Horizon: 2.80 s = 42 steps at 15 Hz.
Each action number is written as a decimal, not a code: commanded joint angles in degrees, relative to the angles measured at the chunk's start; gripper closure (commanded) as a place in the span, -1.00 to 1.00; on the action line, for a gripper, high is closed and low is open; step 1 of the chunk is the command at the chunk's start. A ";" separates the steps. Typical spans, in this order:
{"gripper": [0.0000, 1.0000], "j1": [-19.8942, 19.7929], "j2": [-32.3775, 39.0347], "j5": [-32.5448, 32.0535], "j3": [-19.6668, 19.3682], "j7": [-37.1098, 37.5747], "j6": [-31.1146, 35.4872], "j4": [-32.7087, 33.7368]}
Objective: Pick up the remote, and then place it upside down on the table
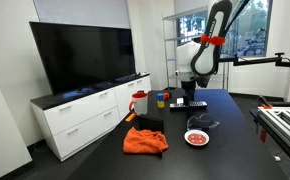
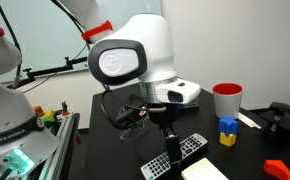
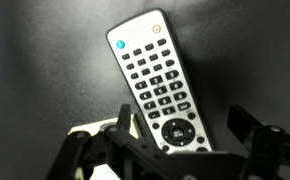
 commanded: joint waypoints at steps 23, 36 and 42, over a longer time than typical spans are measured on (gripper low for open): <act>-1.00 -10.82 -3.22 18.28 10.78 -46.90 -13.04 4.25; -0.95 -10.57 -0.72 15.43 8.49 -45.59 -10.38 4.98; 0.13 -10.67 -0.49 15.38 8.58 -45.65 -9.95 5.13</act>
